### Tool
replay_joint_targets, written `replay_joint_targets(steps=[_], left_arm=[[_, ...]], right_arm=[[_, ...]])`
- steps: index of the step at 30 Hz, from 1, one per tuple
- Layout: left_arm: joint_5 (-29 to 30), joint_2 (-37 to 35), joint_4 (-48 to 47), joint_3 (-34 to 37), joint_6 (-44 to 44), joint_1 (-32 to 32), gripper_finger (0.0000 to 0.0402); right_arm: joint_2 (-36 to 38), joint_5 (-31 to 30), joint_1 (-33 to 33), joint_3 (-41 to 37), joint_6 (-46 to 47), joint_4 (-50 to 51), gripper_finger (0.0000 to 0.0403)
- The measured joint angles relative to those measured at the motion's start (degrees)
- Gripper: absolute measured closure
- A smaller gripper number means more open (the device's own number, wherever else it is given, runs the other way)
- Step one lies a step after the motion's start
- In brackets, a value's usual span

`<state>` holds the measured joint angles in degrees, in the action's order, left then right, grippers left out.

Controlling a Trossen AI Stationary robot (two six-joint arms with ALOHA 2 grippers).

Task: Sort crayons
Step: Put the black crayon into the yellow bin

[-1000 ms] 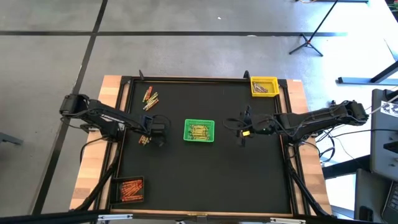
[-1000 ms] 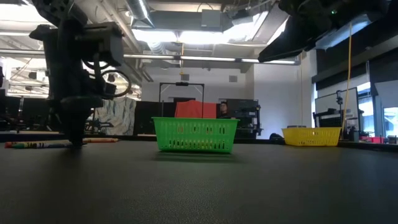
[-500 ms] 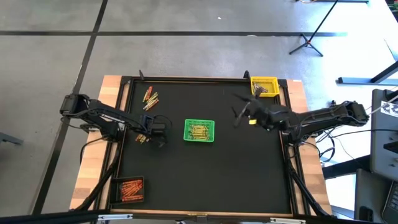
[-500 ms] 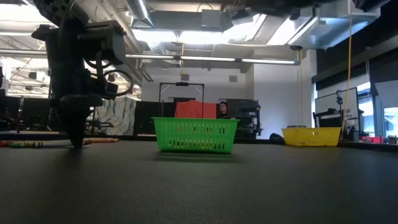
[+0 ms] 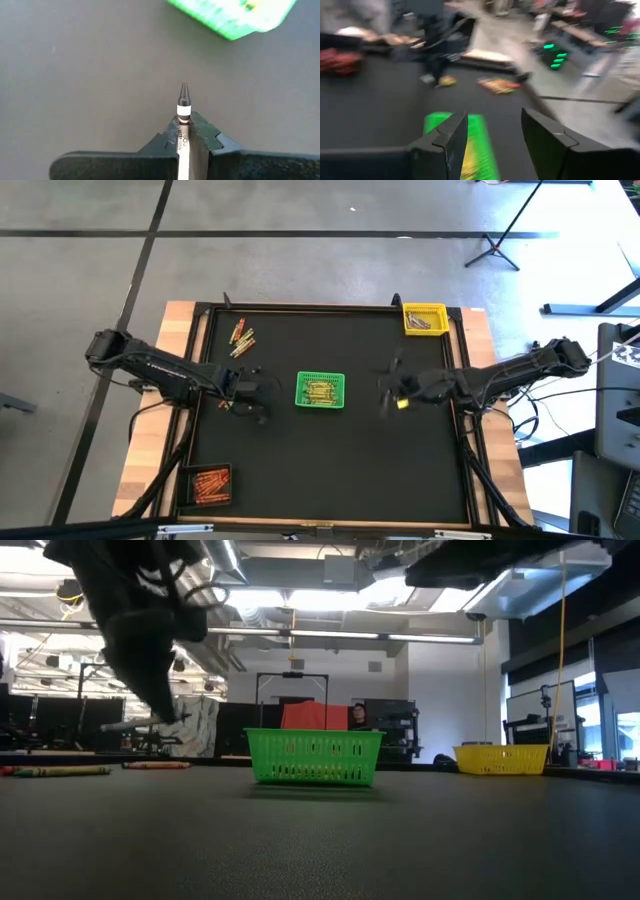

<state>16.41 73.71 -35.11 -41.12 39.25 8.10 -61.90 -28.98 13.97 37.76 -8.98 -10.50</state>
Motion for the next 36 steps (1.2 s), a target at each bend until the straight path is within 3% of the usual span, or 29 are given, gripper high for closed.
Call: replay_joint_targets(steps=[7,18,28,36], left_arm=[[3.83,0.07,17.52,-0.2,-13.13,5.71,0.0399],[5.46,5.88,53.88,-0.22,-37.21,13.11,0.0399],[5.7,15.36,77.32,-0.24,-46.02,13.14,0.0399],[5.13,18.67,86.13,-0.24,-47.46,11.99,0.0399]], right_arm=[[-3.23,6.35,5.55,0.0,5.82,4.7,0.0219],[-15.2,9.54,6.63,-0.02,5.52,-9.83,0.0219],[-21.67,18.87,6.65,0.0,3.94,-24.63,0.0219],[-26.53,20.01,6.65,0.73,3.99,-32.25,0.0219]])
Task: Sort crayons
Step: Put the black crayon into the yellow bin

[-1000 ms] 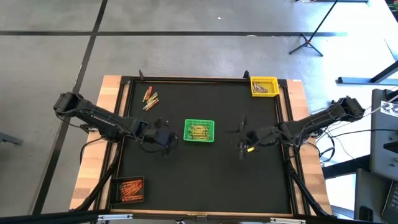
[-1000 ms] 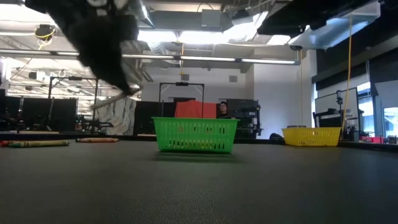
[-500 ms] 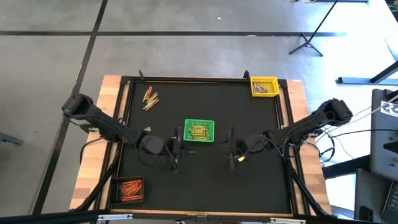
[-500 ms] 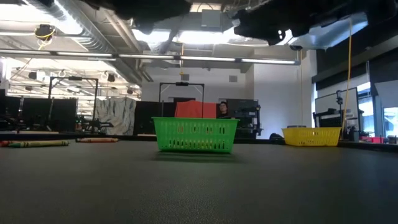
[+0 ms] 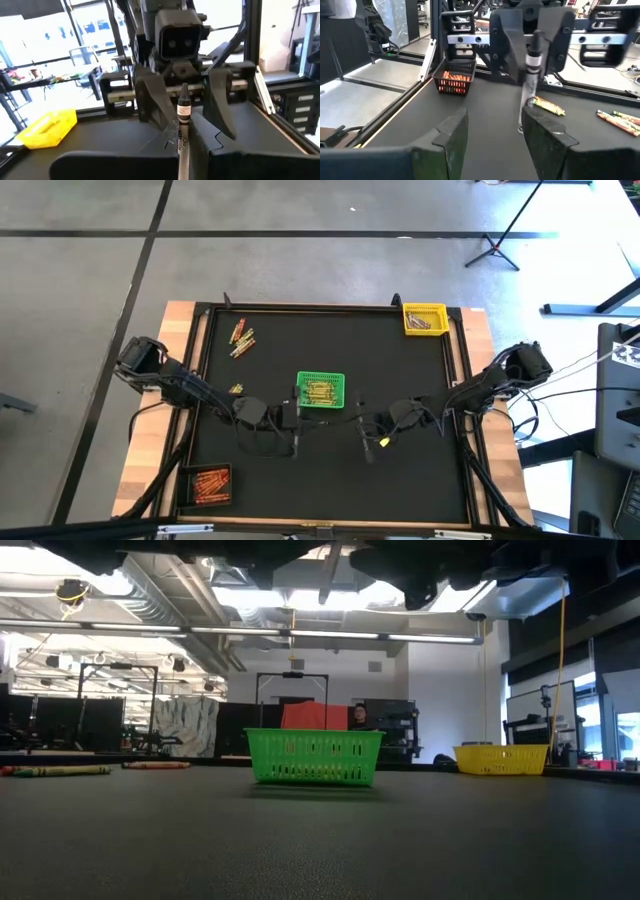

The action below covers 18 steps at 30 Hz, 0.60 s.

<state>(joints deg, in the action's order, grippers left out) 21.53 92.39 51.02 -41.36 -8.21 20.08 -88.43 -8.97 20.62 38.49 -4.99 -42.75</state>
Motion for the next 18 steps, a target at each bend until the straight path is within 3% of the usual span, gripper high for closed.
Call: replay_joint_targets(steps=[7,12,18], left_arm=[[-0.43,0.25,0.9,0.0,-1.37,-0.42,0.0399],[-0.17,0.12,1.44,0.0,-1.52,-0.44,0.0399],[0.34,-0.17,0.46,0.0,-2.04,1.64,0.0399]], right_arm=[[-3.33,-0.69,-0.02,2.96,-1.43,-1.17,0.0219],[-3.36,-4.65,0.09,4.36,-2.76,-0.27,0.0219],[-0.61,-5.34,1.0,4.53,-1.36,9.96,0.0219]])
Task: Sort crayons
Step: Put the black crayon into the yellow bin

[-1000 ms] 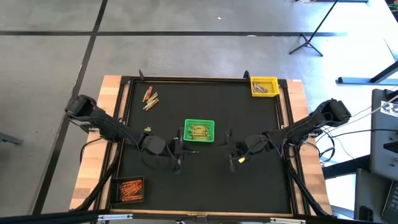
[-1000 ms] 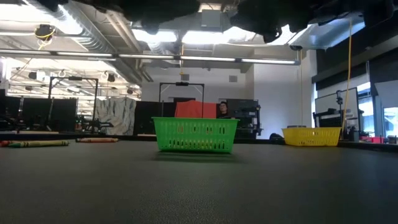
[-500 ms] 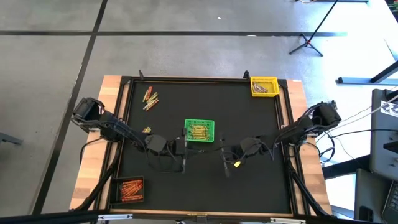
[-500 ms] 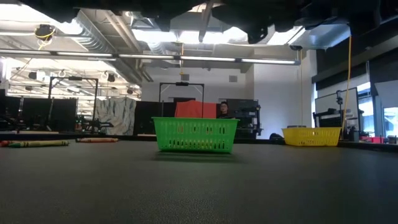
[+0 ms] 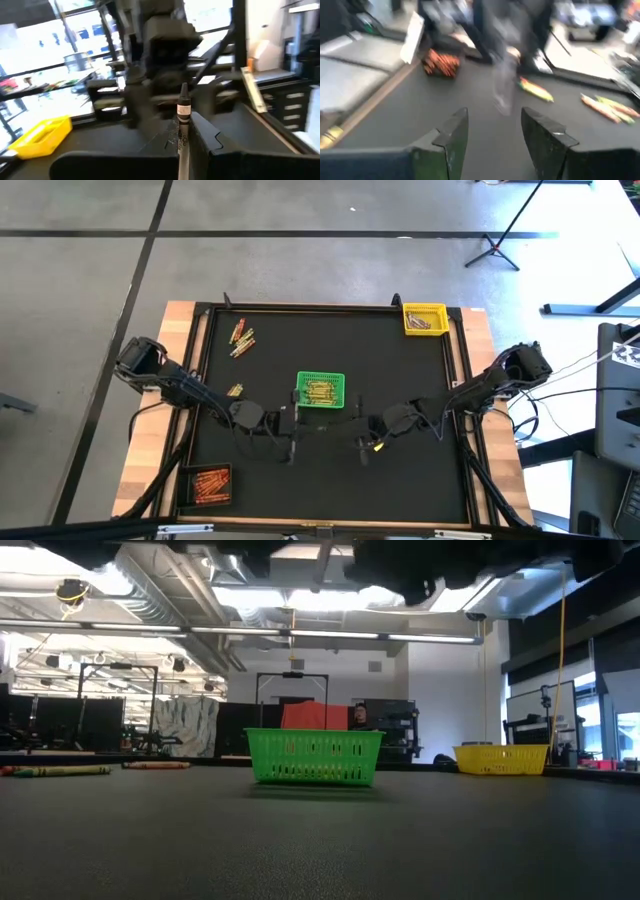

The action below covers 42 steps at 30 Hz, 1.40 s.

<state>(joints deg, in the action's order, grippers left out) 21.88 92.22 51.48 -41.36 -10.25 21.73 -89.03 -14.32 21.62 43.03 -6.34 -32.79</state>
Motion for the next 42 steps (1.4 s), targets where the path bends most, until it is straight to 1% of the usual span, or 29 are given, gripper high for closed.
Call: replay_joint_targets(steps=[2,4,5,6,9,11,14,17,19,24,31,34,36,39,40,42], left_arm=[[-0.1,-0.01,0.0,0.0,-0.01,0.57,0.0399],[-0.25,-0.01,-0.04,0.0,0.05,0.8,0.0399],[-0.36,0.08,0.01,0.0,0.15,0.86,0.0399],[-0.39,0.23,0.13,0.0,0.36,0.86,0.0399],[-0.92,0.4,0.23,0.0,0.51,0.56,0.0399],[-1.86,0.36,0.6,0.0,0.52,0.32,0.0399],[-3.2,0.33,1.56,0.02,0.47,-0.21,0.0399],[-2.34,0.33,2.4,-0.04,-0.88,-0.7,0.0399],[-2.16,0.33,2.84,-0.04,-1.09,-1.06,0.0399],[-2.92,0.34,3.02,-0.04,-1.0,-1.43,0.0399],[-2.94,0.36,4.16,-0.04,-1.89,-1.42,0.0399],[-2.96,0.36,4.43,-0.04,-2.18,-1.63,0.0399],[-3.05,0.36,4.82,-0.04,-2.4,-1.63,0.0399],[-2.98,0.36,4.72,-0.04,-3.35,-1.63,0.0399],[-2.99,0.36,4.75,-0.04,-3.45,-1.63,0.0398],[-2.98,0.36,4.65,-0.04,-3.47,-1.59,0.0392]], right_arm=[[0.68,-4.57,0.73,-0.03,0.03,3.16,0.0219],[0.72,-8.85,0.86,-0.04,-0.16,1.55,0.0219],[0.72,-9.1,0.86,-0.04,-0.76,-0.43,0.0219],[0.59,-7.92,0.81,-0.04,-1.47,-2.89,0.0219],[-1.18,-1.64,-0.3,-0.03,-2.74,-10.07,0.0219],[-2.4,0.49,-0.41,-0.07,-3.25,-12.97,0.0219],[-3.36,0.95,-1.04,-0.07,-4.34,-15.07,0.0219],[-3.64,0.76,-1.41,0.04,-5.21,-16.25,0.0222],[-3.84,1.88,-1.6,0.07,-5.84,-17.71,0.0231],[-3.91,1.71,-1.39,0.07,-5.89,-15.55,0.0253],[-3.91,1.48,-1.49,0.07,-6.12,-15.73,0.0262],[-3.91,1.48,-1.53,0.07,-7.35,-16.3,0.0285],[-3.91,1.47,-1.73,0.07,-7.49,-16.46,0.0317],[-3.91,2.95,-2.57,0.04,-7.55,-16.65,0.0378],[-3.91,3.16,-2.89,0.04,-7.66,-16.66,0.0387],[-3.91,3.43,-2.98,0.04,-7.68,-16.26,0.0385]])
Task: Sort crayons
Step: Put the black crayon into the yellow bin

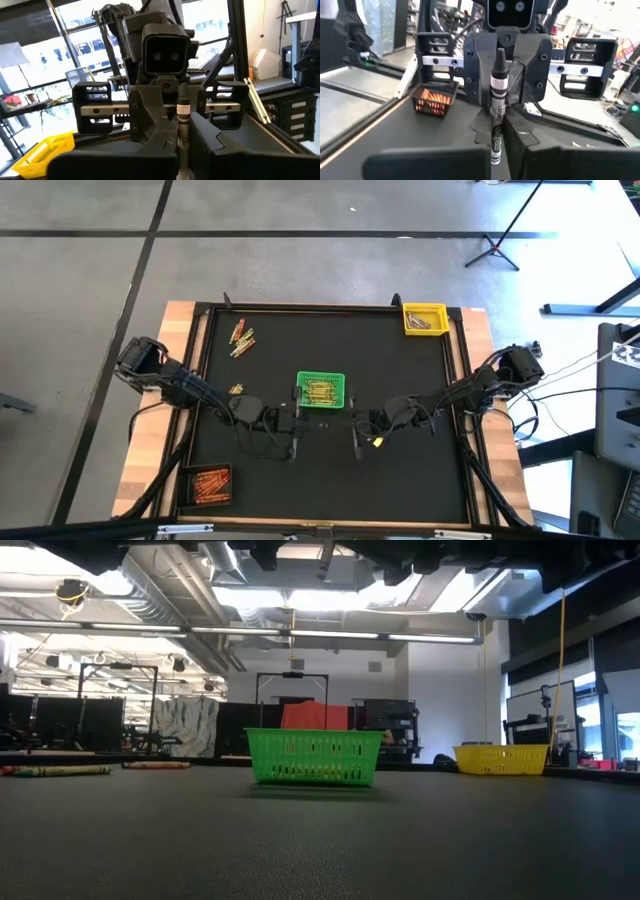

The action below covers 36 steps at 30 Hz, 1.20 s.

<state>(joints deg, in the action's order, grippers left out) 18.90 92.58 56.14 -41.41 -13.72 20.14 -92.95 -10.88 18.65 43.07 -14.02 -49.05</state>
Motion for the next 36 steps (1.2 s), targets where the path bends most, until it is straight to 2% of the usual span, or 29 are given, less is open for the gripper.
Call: replay_joint_targets(steps=[3,6,9,11,16,21,24,29,36], left_arm=[[0.5,0.02,-0.61,0.04,-0.04,-0.12,0.0367],[4.27,-1.74,-4.2,0.02,-0.04,-0.04,0.0331],[10.17,-5.86,-14.87,0.02,0.76,0.22,0.0297],[13.73,-9.52,-23.71,0.02,2.79,0.02,0.0282],[18.66,-17.44,-45.26,0.02,11.46,-1.1,0.0273],[19.16,-22.72,-60.9,0.02,19.62,-2.9,0.0272],[19.16,-24.33,-68.31,0.02,23.87,-4.53,0.0272],[18.89,-24.5,-78.31,0.02,30.32,-7.19,0.0272],[17.61,-24.48,-84.44,0.02,35.68,-9.74,0.0272]], right_arm=[[0.9,-2.2,-0.3,0.0,-0.24,2.99,0.0375],[3.61,-5.99,-0.34,-0.02,-1.42,7.94,0.0389],[9.56,-11.44,-0.39,0.02,-1.5,17.47,0.0392],[14.6,-15.9,-1.22,0.03,-0.55,27.26,0.0384],[27.39,-22.61,-6.74,0.02,4.45,49.15,0.0391],[35.93,-23.05,-18.23,0.0,7.45,63.88,0.0391],[37.56,-23.0,-27.18,0.02,7.43,69.27,0.0387],[36.25,-19.8,-43.83,-0.02,5.14,74.1,0.039],[28.58,-8.51,-63.47,-0.02,4.56,71.59,0.0384]])
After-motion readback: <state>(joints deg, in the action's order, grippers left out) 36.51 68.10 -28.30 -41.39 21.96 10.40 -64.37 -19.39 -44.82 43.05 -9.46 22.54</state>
